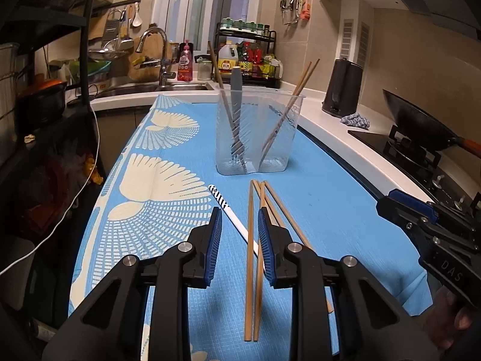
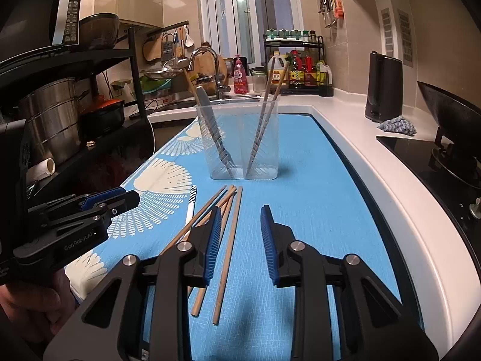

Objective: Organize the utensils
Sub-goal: 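Withdraw both open tools from the container toward the remaining utensils, then close the right tool on a wooden chopstick while the left tool grasps another chopstick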

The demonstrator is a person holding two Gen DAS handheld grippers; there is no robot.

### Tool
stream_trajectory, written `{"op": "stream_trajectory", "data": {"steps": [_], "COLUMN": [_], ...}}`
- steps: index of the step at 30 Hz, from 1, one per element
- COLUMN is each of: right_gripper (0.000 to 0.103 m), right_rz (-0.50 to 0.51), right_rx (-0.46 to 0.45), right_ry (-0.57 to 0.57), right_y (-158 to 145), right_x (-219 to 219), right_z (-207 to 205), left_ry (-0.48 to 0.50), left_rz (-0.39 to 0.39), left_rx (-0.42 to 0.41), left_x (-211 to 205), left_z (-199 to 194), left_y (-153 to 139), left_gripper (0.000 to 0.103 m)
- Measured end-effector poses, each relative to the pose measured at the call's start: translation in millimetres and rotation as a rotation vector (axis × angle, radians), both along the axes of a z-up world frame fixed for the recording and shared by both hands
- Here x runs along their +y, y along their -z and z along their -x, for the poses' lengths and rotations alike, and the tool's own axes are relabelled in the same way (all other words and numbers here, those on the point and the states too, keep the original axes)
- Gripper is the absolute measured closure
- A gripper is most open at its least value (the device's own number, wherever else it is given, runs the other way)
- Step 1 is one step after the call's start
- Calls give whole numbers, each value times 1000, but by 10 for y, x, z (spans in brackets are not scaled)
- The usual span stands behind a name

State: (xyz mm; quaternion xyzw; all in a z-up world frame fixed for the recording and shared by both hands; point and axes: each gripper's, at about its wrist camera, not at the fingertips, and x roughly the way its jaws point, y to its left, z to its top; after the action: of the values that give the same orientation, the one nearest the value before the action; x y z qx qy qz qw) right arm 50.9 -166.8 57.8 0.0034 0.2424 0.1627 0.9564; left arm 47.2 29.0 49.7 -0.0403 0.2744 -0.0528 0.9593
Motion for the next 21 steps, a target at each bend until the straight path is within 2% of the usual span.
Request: {"op": "stream_trajectory", "data": {"steps": [6, 16, 21], "right_gripper": [85, 85, 85], "right_rz": [-3, -2, 0], "right_rx": [39, 72, 121], "right_ry": [-6, 6, 9], "right_y": [134, 229, 359], "right_x": [39, 21, 34], "right_z": [-12, -28, -62], "left_ry": [-22, -56, -59], "left_rz": [17, 44, 69], "left_rx": [19, 51, 85], "left_x": [70, 169, 183], "left_z": [-12, -38, -23], "left_y": [60, 119, 203], "left_gripper": [80, 80, 81]}}
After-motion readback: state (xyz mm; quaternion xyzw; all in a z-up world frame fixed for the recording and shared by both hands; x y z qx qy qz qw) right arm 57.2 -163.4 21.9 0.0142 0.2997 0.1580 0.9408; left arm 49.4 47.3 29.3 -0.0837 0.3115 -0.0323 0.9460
